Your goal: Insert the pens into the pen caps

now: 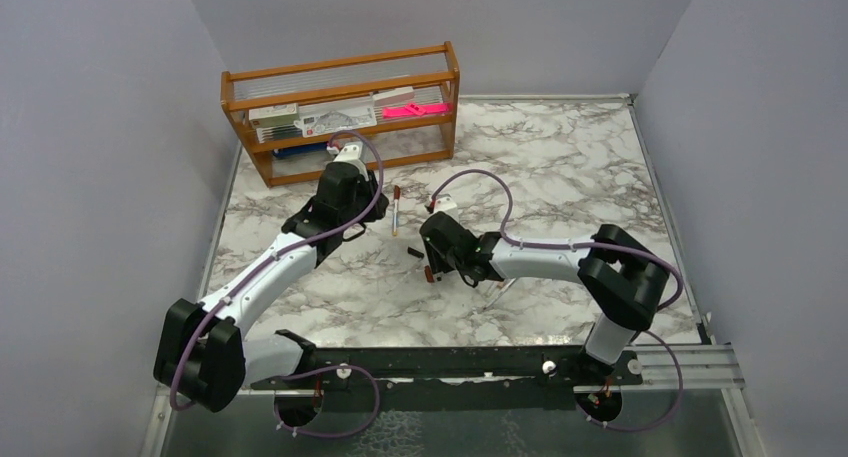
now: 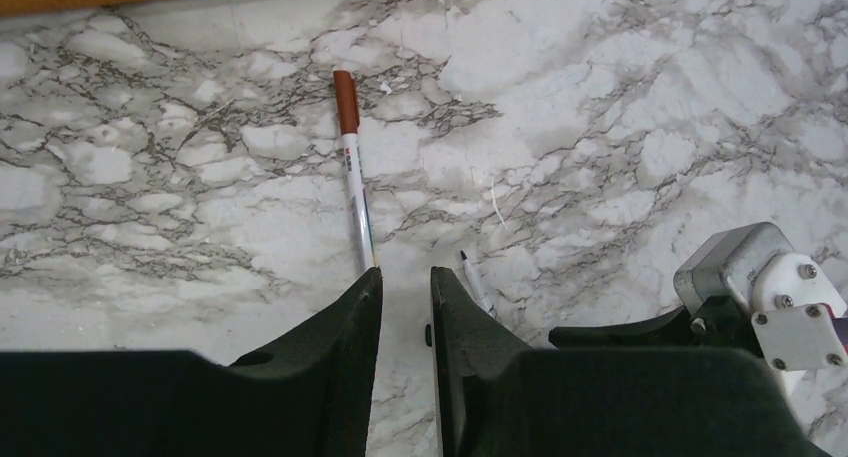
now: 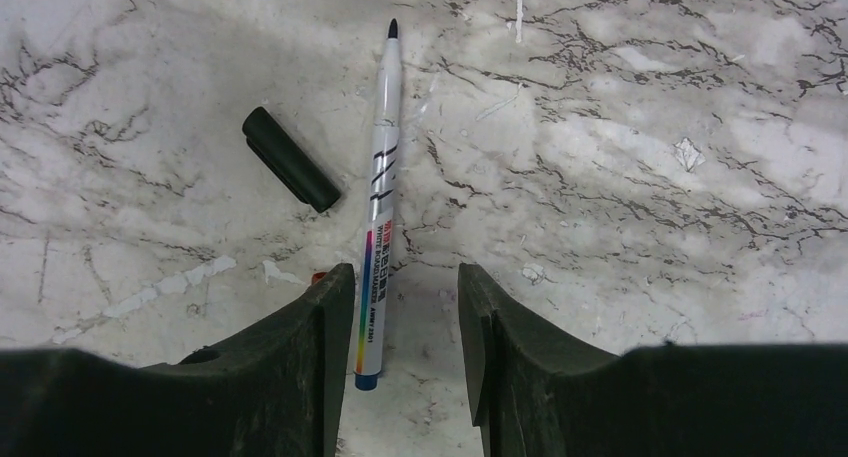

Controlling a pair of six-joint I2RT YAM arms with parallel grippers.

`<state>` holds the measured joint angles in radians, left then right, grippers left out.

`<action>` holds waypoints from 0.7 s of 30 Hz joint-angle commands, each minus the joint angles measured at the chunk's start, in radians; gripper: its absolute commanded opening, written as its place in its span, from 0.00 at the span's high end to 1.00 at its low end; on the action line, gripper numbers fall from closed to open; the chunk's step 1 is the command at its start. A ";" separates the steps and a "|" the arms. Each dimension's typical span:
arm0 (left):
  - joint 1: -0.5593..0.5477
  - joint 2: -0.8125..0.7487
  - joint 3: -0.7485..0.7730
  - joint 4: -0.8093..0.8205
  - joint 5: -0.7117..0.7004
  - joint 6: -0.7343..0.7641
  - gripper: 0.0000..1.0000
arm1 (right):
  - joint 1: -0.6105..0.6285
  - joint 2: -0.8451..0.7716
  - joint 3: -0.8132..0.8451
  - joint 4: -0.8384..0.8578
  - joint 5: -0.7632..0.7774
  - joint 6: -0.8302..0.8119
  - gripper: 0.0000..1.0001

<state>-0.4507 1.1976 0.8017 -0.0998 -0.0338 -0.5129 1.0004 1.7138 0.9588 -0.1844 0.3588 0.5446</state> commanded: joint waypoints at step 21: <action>0.002 -0.105 -0.147 0.329 0.431 -0.076 0.76 | 0.007 -0.124 -0.117 0.121 0.030 0.081 0.98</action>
<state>-0.4484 1.1542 0.7204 -0.0525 0.1051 -0.5266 1.0016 1.7405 0.9302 -0.1425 0.3622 0.5831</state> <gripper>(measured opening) 0.229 0.047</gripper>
